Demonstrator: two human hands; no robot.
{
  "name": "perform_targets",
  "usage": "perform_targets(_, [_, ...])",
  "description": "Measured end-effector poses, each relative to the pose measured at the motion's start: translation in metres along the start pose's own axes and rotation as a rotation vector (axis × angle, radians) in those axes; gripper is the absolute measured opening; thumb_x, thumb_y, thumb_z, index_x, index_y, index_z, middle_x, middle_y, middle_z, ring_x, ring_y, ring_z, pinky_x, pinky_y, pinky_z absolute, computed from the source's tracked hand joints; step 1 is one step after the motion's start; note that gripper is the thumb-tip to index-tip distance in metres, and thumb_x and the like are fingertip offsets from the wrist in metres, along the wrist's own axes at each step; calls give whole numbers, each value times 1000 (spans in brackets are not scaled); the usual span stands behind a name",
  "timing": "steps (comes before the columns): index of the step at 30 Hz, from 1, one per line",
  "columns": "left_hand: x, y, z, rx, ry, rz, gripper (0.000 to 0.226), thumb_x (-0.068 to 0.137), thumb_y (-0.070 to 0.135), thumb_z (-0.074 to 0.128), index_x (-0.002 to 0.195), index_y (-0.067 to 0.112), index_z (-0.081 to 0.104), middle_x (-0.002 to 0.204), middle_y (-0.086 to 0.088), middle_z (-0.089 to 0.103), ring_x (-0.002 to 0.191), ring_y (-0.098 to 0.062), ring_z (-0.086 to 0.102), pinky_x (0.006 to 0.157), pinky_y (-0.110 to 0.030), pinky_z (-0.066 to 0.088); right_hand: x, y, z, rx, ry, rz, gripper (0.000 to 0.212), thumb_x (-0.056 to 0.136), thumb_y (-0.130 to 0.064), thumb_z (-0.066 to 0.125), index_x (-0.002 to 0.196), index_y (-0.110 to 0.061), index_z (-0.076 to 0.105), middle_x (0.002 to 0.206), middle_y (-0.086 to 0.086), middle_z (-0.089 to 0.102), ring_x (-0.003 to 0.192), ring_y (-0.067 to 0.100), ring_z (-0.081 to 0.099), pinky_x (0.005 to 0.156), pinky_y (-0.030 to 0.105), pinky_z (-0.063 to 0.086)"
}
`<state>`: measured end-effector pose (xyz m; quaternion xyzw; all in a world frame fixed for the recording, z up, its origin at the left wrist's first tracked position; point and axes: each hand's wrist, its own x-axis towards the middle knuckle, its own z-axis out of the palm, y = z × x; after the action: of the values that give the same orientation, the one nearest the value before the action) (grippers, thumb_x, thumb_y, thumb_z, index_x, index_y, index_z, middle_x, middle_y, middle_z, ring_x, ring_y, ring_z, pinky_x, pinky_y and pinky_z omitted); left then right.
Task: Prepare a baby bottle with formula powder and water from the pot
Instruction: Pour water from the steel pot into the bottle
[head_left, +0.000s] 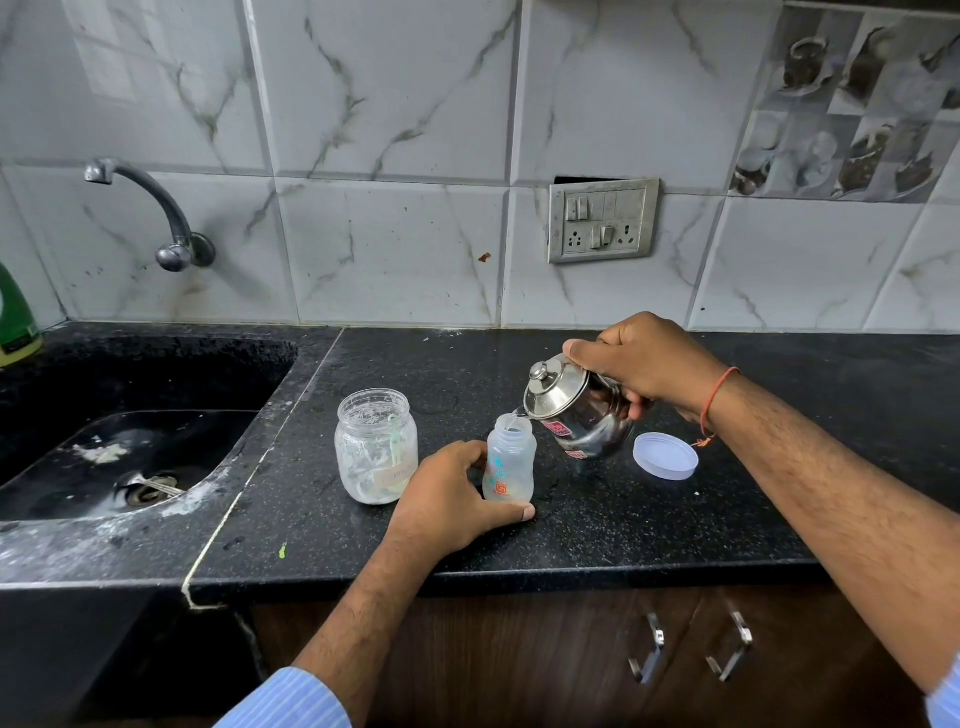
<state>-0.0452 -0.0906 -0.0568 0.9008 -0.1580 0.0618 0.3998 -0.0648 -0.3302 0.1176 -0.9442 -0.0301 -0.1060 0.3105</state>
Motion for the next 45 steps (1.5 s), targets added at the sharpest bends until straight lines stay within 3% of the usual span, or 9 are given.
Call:
perform_targets(5, [-1,2,-1,5,9,-4,86,49,84,87,119,37,74,109,18,74,96,-3,70,91,-37,63,4,3,1,35,-25,3,60,94,-59,67,86,0,73,79,25,77,42,20,61,49,23,48])
perform_targets(11, [-2,2,-1,7,12,-3,84,51,81,90,120,35,74,109,17,74,96,-4,70,91,-37,62,1,1,0,13,-3,3,59,97,-55,68,86,3,72,64,21,71,37,16,59,47,20,45])
perform_targets(17, [-2,3,-1,12,19,1,79,57,74,97,122,34,74,110,17,73,97,-4,69,90,-34,61,4,2,1,27,-20,-2,60,96,-56,68,89,3,73,79,28,76,40,18,60,46,20,45])
perform_targets(26, [-2,4,-1,23,21,-2,78,58,73,97,121,34,74,109,17,73,94,-4,68,87,-32,61,3,3,0,41,-32,3,58,96,-56,67,90,1,74,78,24,77,39,17,59,48,23,46])
perform_targets(32, [-2,2,0,2,15,-5,79,55,77,94,119,35,74,109,17,74,96,-3,70,88,-33,62,1,1,-2,55,-27,20,60,96,-56,68,86,2,72,56,14,68,38,18,58,51,23,46])
perform_targets(35, [-1,1,1,-9,19,-1,76,53,79,92,114,37,74,107,17,75,95,-2,70,88,-36,62,-1,-1,-3,34,-30,30,54,97,-56,67,79,-5,71,41,2,55,38,18,59,54,26,45])
perform_targets(45, [-1,-1,0,-21,5,4,81,53,79,92,119,37,74,111,18,75,99,-2,71,91,-37,63,-5,-9,-5,-8,-29,4,50,98,-55,66,66,-17,65,39,-1,55,37,16,58,46,20,44])
